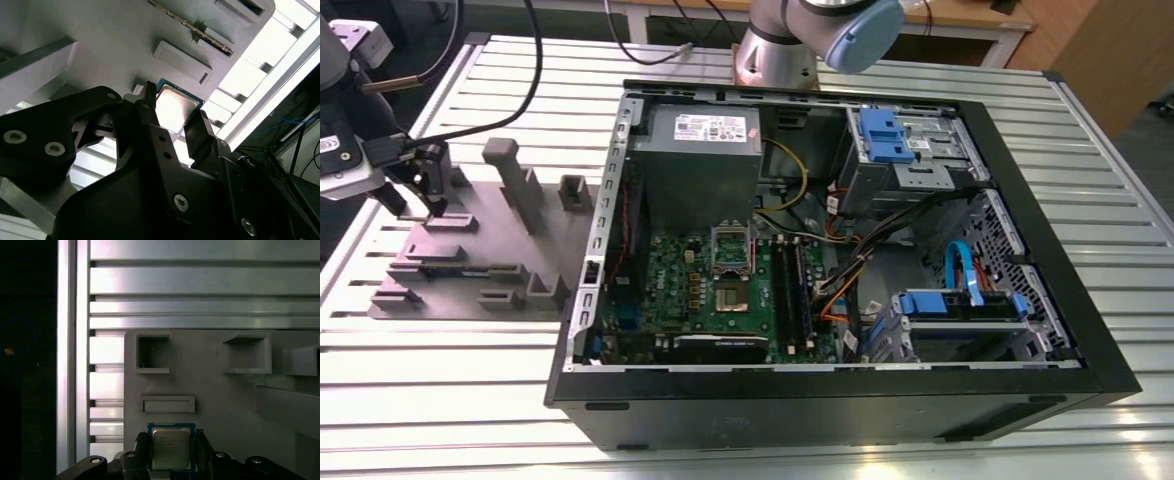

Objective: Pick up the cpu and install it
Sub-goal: 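Pick up the cpu and move it towards the insertion slot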

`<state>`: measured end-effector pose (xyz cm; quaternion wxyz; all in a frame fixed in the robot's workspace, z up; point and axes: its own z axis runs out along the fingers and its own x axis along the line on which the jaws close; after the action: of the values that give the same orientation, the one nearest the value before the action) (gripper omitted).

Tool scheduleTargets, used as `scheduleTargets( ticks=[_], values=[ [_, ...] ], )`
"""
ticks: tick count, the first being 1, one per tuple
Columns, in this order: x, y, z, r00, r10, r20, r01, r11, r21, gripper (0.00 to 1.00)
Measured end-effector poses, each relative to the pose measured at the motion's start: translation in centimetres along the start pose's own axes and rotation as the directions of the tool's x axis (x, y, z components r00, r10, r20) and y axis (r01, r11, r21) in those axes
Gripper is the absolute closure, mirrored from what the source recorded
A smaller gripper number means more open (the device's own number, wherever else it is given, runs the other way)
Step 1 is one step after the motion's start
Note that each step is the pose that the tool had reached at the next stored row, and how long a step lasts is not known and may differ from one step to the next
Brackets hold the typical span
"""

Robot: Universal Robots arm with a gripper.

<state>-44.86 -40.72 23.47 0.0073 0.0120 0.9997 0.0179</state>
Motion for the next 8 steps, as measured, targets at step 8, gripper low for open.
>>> scheduleTargets(
  ticks=[8],
  values=[
    [0.0, 0.01, -0.21, 1.0, 0.0, 0.0002, 0.0, 1.0, -0.0001, 0.53]
  ],
)
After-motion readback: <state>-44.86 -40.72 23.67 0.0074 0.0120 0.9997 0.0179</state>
